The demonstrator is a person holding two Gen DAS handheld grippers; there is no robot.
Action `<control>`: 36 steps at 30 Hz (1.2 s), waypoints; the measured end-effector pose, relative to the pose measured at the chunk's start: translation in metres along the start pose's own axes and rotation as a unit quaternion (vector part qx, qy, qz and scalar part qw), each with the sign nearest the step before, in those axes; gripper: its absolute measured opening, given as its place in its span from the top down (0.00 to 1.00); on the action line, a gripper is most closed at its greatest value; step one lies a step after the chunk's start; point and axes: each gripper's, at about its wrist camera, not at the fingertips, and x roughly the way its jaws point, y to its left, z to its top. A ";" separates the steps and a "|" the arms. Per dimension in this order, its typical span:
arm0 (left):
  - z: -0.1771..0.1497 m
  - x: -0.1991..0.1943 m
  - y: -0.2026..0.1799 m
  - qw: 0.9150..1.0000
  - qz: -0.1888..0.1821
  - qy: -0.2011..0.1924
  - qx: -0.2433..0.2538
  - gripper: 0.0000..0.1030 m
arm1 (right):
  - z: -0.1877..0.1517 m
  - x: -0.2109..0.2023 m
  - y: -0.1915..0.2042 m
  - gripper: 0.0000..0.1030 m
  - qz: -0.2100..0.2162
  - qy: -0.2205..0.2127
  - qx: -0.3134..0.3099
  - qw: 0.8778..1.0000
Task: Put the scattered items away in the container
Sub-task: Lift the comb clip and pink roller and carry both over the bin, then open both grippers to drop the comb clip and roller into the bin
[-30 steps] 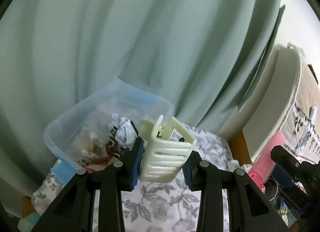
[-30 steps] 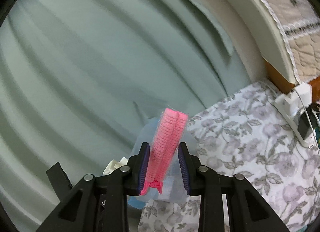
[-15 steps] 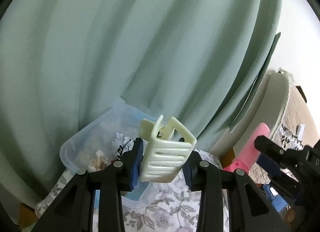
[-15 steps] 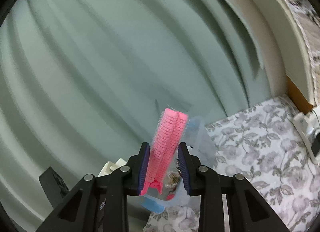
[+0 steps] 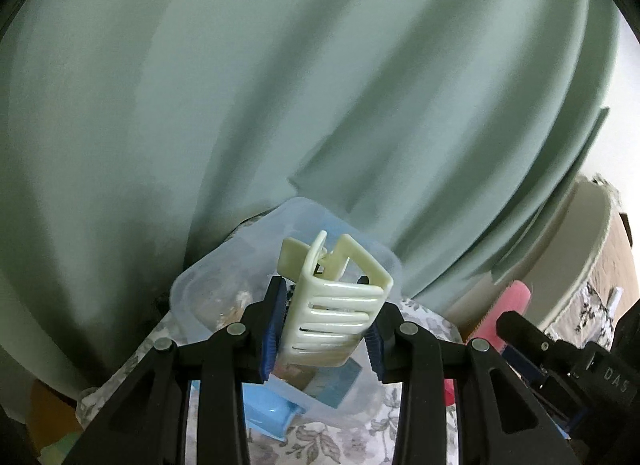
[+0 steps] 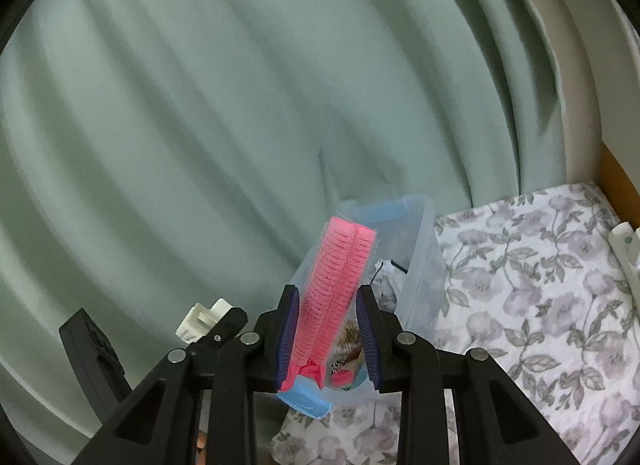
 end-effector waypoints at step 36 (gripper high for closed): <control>-0.013 0.047 0.023 0.998 -0.012 0.055 -0.017 0.41 | -0.019 0.081 -0.017 0.67 -0.043 0.093 -0.001 0.995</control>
